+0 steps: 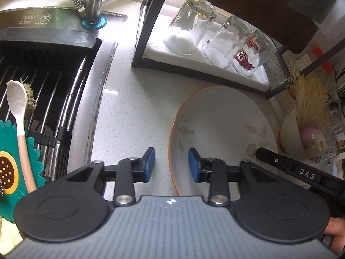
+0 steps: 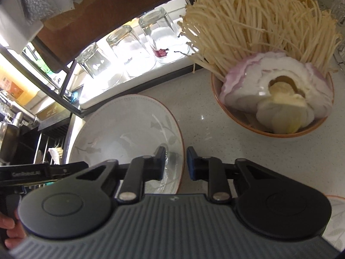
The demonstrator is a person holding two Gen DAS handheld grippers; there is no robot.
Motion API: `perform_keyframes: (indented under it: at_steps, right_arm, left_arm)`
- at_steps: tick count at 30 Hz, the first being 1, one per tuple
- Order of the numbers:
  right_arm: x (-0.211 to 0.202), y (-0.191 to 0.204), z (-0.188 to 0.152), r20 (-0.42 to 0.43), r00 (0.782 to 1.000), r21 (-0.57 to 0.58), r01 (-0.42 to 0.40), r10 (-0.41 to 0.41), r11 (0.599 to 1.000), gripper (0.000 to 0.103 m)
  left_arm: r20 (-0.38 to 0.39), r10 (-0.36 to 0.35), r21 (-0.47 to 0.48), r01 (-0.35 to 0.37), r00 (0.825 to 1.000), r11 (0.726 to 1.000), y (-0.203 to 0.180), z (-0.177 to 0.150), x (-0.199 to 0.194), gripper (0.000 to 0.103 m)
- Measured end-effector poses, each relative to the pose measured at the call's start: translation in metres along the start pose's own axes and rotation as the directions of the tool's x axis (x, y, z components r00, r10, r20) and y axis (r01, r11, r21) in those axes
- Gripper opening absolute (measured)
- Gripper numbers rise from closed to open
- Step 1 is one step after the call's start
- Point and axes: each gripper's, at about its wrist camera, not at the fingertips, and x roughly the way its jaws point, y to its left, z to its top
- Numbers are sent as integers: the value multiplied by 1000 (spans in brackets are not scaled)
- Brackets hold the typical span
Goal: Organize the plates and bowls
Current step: 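Lift the second white plate with both grippers and carry it to the plate stack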
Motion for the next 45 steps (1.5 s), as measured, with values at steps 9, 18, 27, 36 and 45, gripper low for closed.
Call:
perform_keyframes:
  at_steps: [9,18,27,36,45]
  right_arm:
    - [5,4,3,-2,1000,-44,-8,8,999,20]
    - [-6,12,2,16,1000,-110,-9,11,994,20]
    - [-39,17,-9,70,998,-98,7,0,995,19]
    - [-89,16,-23,158,986,-77,59,-46,995,19]
    - [-139,10,-38,263,960,-12,106,-99,994,19]
  left_arm:
    - [-12,13,0,-13,1000,1000,-4,3,5,16]
    - [-4,-7,7,7,1000,1000,-3,-2,-11,16]
    - [13,-42,57,41,999,998,-12,-7,-42,16]
    - [14,-109,135,106,994,985,-35,-15,-71,16]
    - [-1,-197,230,192,980,954,-64,-24,-96,16]
